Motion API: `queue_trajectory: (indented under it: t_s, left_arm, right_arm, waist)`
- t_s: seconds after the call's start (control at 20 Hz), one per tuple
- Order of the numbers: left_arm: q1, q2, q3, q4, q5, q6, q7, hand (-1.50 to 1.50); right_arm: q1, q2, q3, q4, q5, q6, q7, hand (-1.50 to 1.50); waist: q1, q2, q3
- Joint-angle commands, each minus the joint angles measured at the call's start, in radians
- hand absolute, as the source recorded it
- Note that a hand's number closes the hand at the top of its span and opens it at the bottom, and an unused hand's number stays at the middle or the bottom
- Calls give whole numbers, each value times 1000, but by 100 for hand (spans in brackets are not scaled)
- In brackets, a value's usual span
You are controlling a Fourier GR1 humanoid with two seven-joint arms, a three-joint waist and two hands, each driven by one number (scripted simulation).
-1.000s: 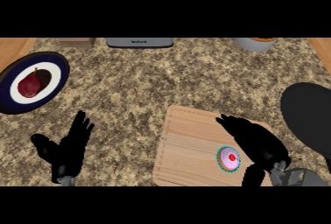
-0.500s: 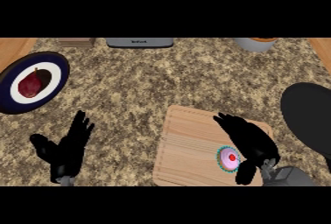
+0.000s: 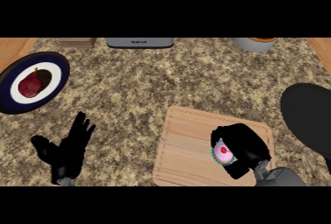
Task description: Pick the cupcake from the cutting board and place it in the pan
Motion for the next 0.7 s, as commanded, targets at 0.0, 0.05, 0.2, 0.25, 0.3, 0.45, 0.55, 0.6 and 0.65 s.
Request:
queue_trajectory:
  t_s: [0.0, 0.05, 0.2, 0.25, 0.3, 0.45, 0.55, 0.6, 0.65]
  left_arm:
    - [2, -24, -12, -1, -29, 28, 27, 0]
    - [5, -40, -27, -37, -27, 42, 51, 0]
    - [-19, -16, -9, 1, -17, 17, 49, 0]
    - [-9, -39, -13, 44, -31, 23, -19, 0]
    - [31, -1, -4, -12, -21, 7, 15, 0]
    - [15, 8, 23, 14, 3, -18, 5, 0]
    - [-46, -27, 9, 46, -12, 11, 17, 0]
    - [-61, -22, 29, 101, -12, -2, -14, 0]
    - [41, -24, -14, -64, -30, 35, 63, 0]
  right_arm:
    - [27, -7, -53, 3, 17, -9, -88, 150]
    - [41, 4, -23, 73, 63, -68, -111, 150]
    - [56, 101, -32, 38, 105, -74, 141, 150]
    - [61, 136, -55, 124, 120, -150, 156, 150]
    - [93, 201, -33, 70, 142, -143, 278, 150]
    - [50, 247, -72, 129, 175, -172, 352, 150]
    - [56, 301, -21, 93, 227, -174, 422, 150]
    - [87, 234, -50, 21, 224, -156, 388, 150]
    - [126, 234, -6, 11, 281, -226, 387, 150]
  waist:
    - [-2, 6, -1]
    - [-1, 6, -1]
    - [-6, 6, -2]
    - [-5, 8, -2]
    - [-4, 5, -2]
    - [1, 7, -2]
    - [-4, 7, -2]
    - [-6, 6, -2]
    - [-2, 4, -1]
